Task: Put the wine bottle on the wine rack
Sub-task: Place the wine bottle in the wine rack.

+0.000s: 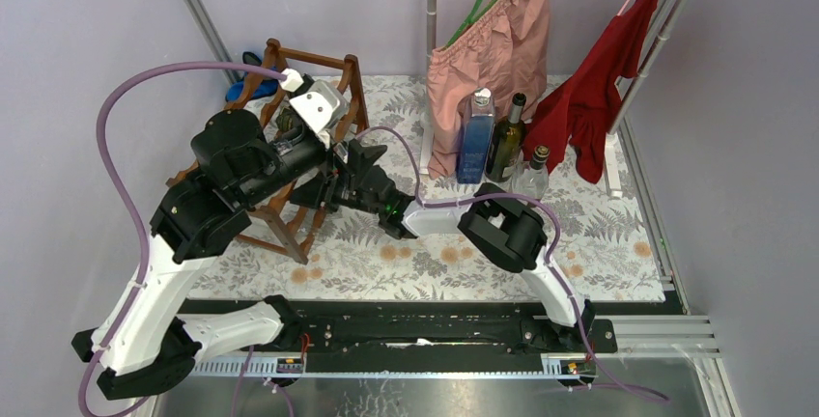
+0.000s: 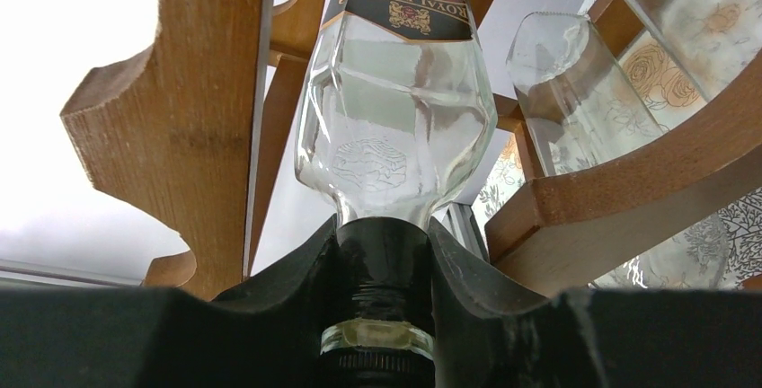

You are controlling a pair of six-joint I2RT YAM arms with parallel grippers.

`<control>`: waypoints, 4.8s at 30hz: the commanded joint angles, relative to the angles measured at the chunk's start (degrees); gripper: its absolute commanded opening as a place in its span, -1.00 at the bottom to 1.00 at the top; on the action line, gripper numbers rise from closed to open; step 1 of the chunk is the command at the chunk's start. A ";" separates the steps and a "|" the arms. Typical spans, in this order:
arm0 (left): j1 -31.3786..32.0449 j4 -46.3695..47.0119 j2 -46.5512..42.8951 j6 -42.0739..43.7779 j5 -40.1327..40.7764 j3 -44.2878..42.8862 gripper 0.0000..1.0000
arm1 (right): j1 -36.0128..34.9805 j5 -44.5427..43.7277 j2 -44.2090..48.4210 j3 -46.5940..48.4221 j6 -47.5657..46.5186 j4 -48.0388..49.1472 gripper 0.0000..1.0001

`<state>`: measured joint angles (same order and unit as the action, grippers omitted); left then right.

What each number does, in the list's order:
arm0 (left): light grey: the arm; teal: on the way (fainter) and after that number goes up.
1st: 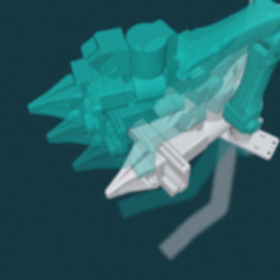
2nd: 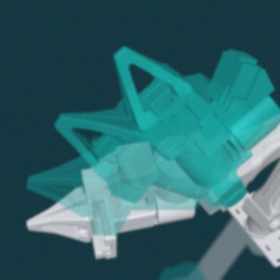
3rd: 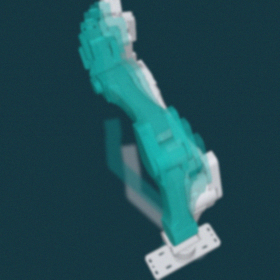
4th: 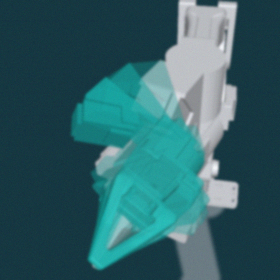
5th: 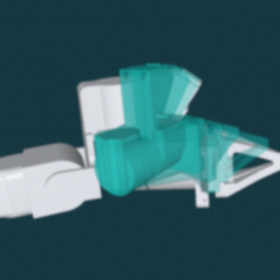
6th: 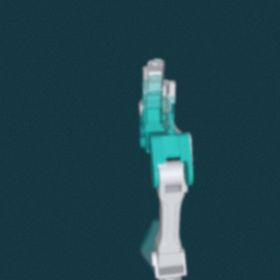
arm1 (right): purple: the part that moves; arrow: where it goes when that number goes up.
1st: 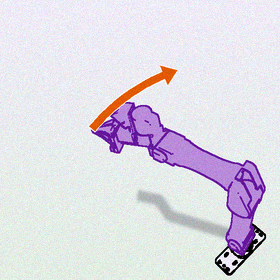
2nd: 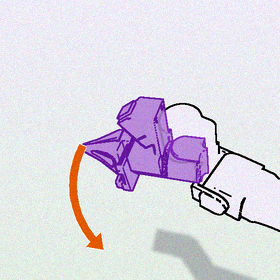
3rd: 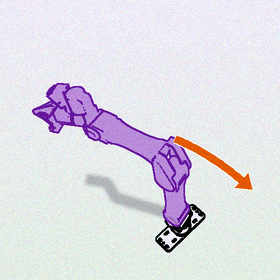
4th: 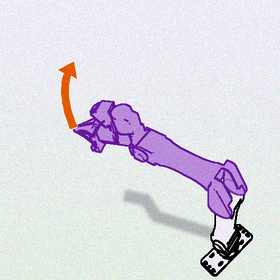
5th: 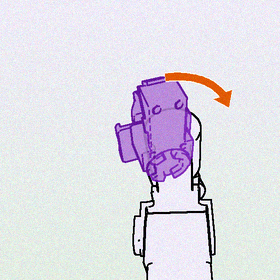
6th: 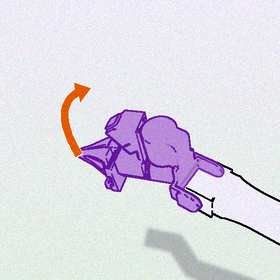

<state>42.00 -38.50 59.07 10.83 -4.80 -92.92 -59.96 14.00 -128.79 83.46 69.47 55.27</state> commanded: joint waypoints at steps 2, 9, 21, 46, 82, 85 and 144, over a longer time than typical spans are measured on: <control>-0.07 1.25 -0.28 -0.26 -0.74 -1.56 0.97 | -0.98 -1.52 2.73 5.04 0.35 11.65 -0.95; 0.01 1.21 -0.29 -0.02 -0.95 -1.46 0.97 | -1.85 -1.04 3.09 4.96 0.12 10.29 -0.92; -0.07 1.48 -0.71 -0.48 -1.13 -1.48 0.97 | -3.30 -3.71 2.44 7.33 -1.55 2.85 -0.81; -0.53 -16.53 6.44 -16.12 19.74 -9.00 0.97 | -3.58 3.03 2.20 9.88 -2.41 -6.51 -0.03; -26.97 -35.28 7.41 -33.00 23.41 -3.80 -0.48 | -1.97 11.29 2.41 13.04 -3.98 -17.63 0.36; -33.96 -34.77 7.76 -29.39 17.78 -1.37 -0.45 | -1.90 11.10 2.05 13.11 -3.46 -17.29 0.36; -44.46 -19.08 8.03 -11.27 10.97 25.60 0.23 | -1.87 12.39 -0.42 15.33 -1.22 -13.86 0.46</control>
<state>-2.74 -55.13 65.63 -1.23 9.02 -69.95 -60.95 25.26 -130.17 94.61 66.43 34.30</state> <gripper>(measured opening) 0.614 0.689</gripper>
